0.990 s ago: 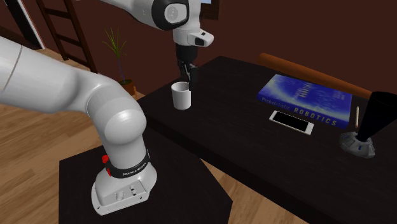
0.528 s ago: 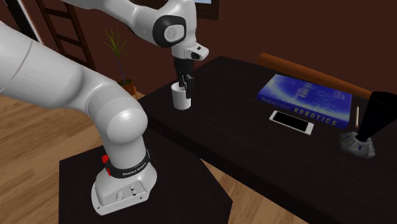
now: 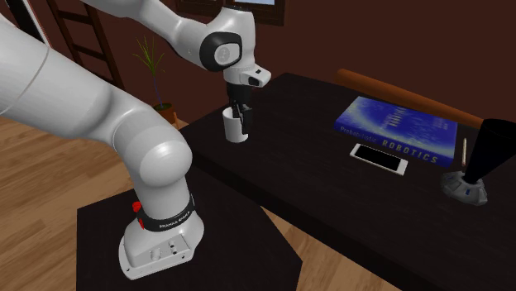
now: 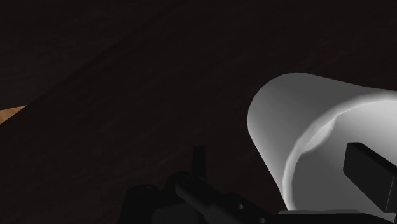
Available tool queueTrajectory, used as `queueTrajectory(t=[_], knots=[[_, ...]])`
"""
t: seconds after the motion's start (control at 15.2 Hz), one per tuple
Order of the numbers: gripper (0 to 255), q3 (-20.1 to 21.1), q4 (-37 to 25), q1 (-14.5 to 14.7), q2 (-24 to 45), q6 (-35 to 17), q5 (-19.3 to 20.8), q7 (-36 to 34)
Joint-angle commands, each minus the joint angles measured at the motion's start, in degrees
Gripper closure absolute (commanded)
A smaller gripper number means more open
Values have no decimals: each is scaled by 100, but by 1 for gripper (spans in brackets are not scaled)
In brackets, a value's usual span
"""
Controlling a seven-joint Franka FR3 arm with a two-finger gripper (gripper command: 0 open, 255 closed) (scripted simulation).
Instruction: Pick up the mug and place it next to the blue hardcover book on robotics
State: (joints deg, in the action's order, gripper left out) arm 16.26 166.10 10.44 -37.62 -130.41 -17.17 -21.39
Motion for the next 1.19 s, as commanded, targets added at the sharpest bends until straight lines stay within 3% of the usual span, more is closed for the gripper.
queueTrajectory(t=[0.0, 0.13, 0.2, 0.79, 1.12], knots=[[0, 1, 2, 1, 2, -4, -1, 0], [0, 1, 1, 1, 1, -3, -1, 0], [255, 1, 1, 1, 1, -3, -1, 0], [255, 1, 2, 1, 2, -4, -1, 0], [255, -76, -231, -29, -303, 530, 93, -40]])
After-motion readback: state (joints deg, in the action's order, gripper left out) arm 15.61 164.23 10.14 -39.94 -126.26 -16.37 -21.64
